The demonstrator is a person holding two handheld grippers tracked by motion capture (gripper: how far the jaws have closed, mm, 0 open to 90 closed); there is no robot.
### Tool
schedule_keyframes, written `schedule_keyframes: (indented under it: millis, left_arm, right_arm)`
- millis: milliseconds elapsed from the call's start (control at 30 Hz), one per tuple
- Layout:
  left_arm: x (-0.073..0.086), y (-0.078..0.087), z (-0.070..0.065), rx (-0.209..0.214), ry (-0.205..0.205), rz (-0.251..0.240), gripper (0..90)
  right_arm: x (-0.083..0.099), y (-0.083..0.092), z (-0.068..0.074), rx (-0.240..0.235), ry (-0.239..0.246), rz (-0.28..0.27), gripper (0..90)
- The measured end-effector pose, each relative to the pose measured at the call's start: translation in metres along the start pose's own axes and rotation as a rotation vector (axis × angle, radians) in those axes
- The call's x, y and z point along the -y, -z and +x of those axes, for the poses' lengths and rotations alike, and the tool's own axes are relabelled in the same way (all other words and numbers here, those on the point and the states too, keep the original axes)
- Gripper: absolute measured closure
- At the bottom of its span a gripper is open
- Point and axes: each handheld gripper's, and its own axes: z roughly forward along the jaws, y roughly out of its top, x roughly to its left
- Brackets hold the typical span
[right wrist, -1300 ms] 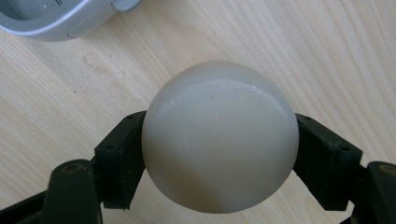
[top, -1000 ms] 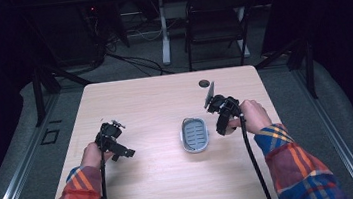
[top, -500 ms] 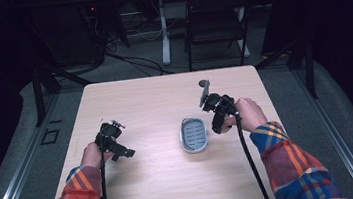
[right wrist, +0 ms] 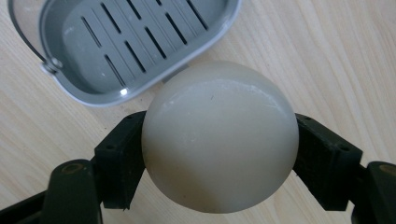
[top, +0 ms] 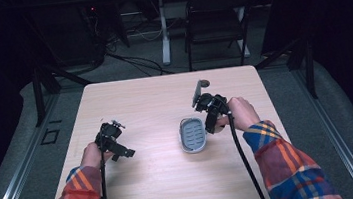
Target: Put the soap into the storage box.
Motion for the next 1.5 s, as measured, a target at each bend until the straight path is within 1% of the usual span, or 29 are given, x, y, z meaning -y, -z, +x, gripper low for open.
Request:
schedule_keyframes:
  millis: [100,167,233,467,533,600,667,700,833,900,1033,1133,1400,1500]
  left_arm:
    - [0.0,0.0,0.0,-0.001,0.002,-0.002,0.0]
    - [0.001,0.001,0.0,-0.002,0.005,-0.003,0.0]
    - [0.001,0.001,0.0,-0.005,0.0,-0.003,0.0]
    - [0.0,0.0,0.0,-0.001,0.002,0.002,0.0]
    - [0.0,0.0,0.0,-0.002,0.002,0.002,0.0]
    - [0.0,0.0,-0.001,-0.004,0.003,-0.002,0.0]
    - [0.0,0.0,-0.001,-0.002,0.002,0.002,0.0]
    - [0.0,0.0,0.0,-0.002,0.002,0.003,0.0]
    - [0.0,0.0,0.0,-0.001,0.002,0.003,0.0]
    - [0.0,0.0,0.0,-0.002,0.0,0.004,0.0]
    - [0.0,0.0,0.0,-0.001,0.001,0.005,0.0]
    - [0.001,0.0,0.0,0.0,0.001,0.004,0.0]
    - [0.0,-0.001,0.0,0.004,0.004,0.008,0.0]
    - [0.001,0.0,0.0,0.0,0.002,0.005,0.0]
  right_arm:
    - [-0.004,0.001,0.002,-0.002,0.003,-0.009,24.5]
    - [-0.005,0.002,0.002,0.0,0.008,-0.005,24.5]
    - [-0.008,0.002,0.004,0.001,0.015,-0.006,24.5]
    - [-0.018,0.001,0.012,-0.01,0.038,-0.017,24.5]
    - [-0.021,0.0,0.015,-0.012,0.038,-0.023,24.5]
    - [-0.024,-0.001,0.016,-0.012,0.05,-0.014,24.5]
    - [-0.027,-0.003,0.019,-0.017,0.053,-0.02,24.5]
    - [-0.029,-0.004,0.019,-0.017,0.063,-0.013,24.5]
    - [-0.035,-0.008,0.022,-0.025,0.07,-0.016,24.5]
    - [-0.041,-0.012,0.025,-0.031,0.083,-0.015,24.5]
    - [-0.047,-0.017,0.028,-0.041,0.098,-0.028,24.5]
    - [-0.05,-0.021,0.029,-0.044,0.101,-0.02,24.4]
    - [-0.051,-0.026,0.031,-0.053,0.116,-0.026,24.4]
    - [-0.051,-0.029,0.032,-0.054,0.114,-0.027,24.4]
